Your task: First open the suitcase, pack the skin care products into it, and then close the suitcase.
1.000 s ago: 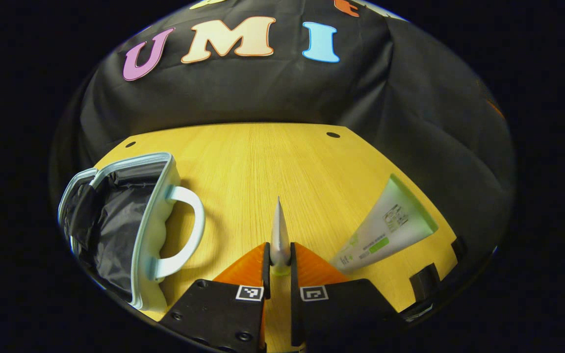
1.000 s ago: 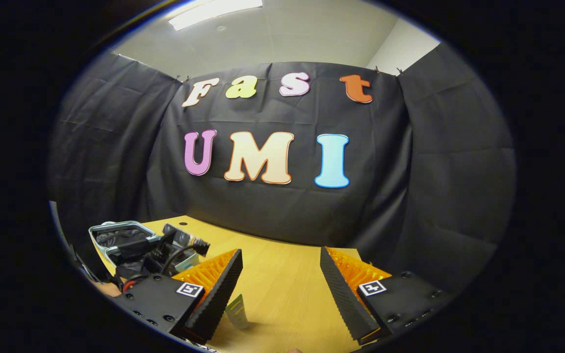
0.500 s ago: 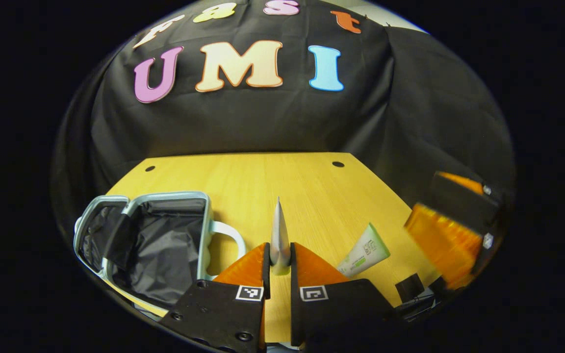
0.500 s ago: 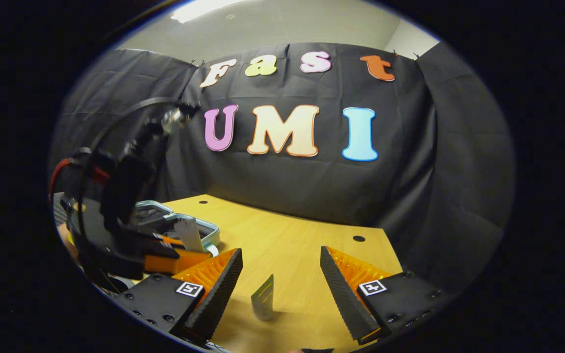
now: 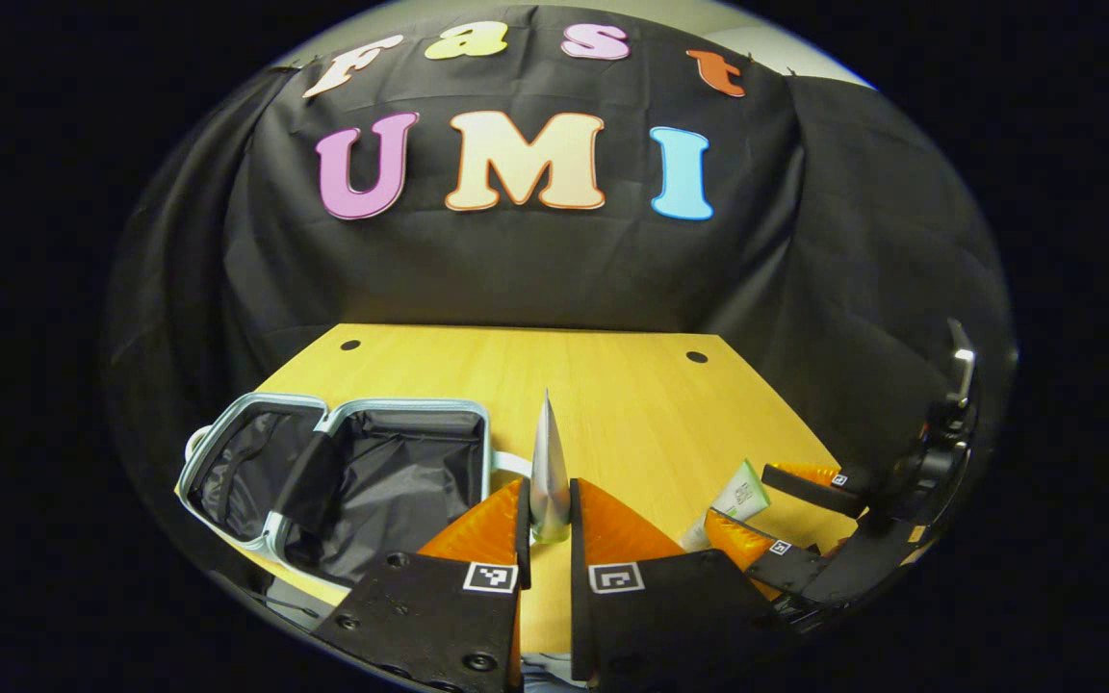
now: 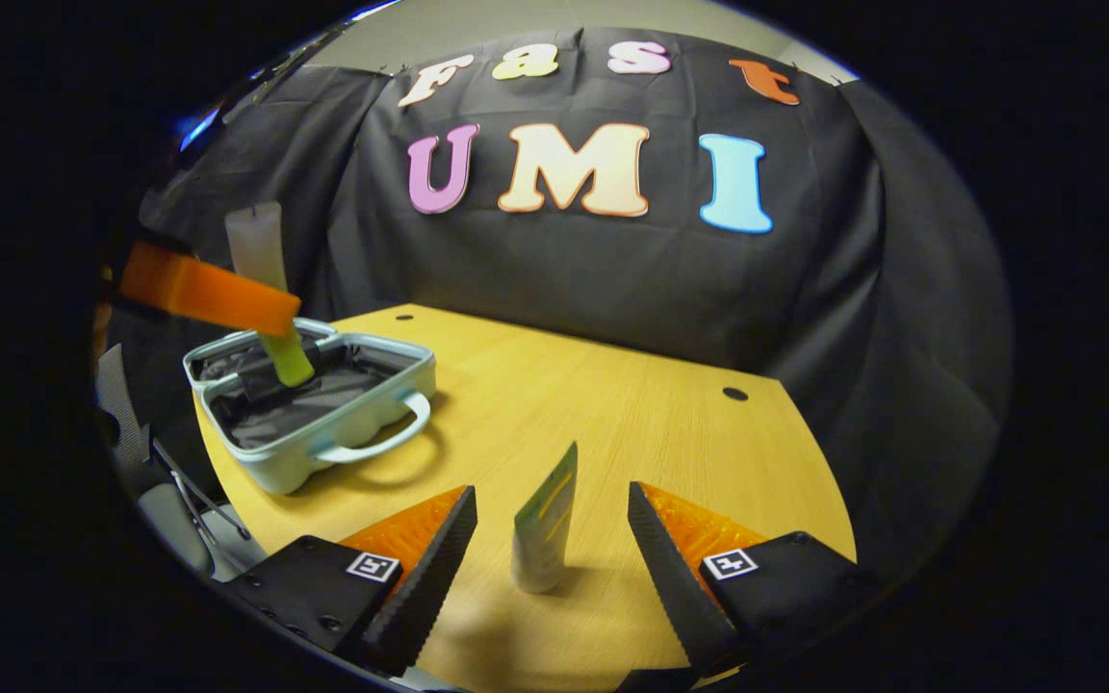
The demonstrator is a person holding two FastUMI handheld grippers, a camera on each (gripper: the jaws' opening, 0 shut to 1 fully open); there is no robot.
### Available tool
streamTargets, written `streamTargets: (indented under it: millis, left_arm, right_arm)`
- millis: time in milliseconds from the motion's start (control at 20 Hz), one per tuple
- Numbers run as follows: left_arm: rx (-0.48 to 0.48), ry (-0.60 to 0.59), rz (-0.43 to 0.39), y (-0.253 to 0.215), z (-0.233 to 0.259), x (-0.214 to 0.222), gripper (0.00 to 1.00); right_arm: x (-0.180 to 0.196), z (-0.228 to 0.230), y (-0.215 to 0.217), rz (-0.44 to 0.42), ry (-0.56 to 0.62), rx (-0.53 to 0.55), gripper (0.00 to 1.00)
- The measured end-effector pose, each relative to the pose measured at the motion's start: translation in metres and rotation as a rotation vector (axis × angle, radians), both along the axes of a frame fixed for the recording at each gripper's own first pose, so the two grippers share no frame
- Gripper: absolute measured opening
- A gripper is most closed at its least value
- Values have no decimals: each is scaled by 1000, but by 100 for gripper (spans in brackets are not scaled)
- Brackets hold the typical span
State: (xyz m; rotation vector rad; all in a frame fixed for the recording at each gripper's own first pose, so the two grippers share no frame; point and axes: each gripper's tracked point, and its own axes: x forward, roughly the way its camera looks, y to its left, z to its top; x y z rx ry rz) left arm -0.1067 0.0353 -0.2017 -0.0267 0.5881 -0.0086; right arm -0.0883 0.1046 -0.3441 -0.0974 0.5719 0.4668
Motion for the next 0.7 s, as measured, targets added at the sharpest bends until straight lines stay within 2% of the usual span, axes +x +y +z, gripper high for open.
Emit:
streamTargets:
  millis: [100, 250, 300, 350, 400, 500, 600, 650, 700]
  left_arm:
    - [19, 3, 26, 15, 5, -7, 12]
    - [34, 14, 54, 28, 7, -18, 13]
    - [35, 16, 61, 32, 8, -20, 12]
    - [36, 19, 68, 35, 8, -22, 12]
    - [37, 25, 75, 39, 7, -24, 13]
    - [36, 38, 87, 46, 4, -27, 13]
    - [29, 53, 95, 51, 1, -28, 13]
    - [29, 60, 100, 54, -1, -28, 13]
    - [28, 69, 103, 58, -2, -27, 12]
  right_arm:
    - [1, -18, 1, -4, 31, -20, 96]
    - [2, -43, -1, -27, 78, -35, 81]
    - [0, -51, 1, -31, 98, -38, 69]
    - [-1, -55, 2, -35, 109, -40, 67]
    - [-2, -61, 4, -34, 117, -47, 58]
    - [-7, -69, 8, -18, 132, -60, 58]
    - [-6, -67, 7, -13, 134, -53, 48]
    - [-7, -66, 9, -6, 153, -42, 47]
    - [-7, -69, 13, -7, 171, -37, 41]
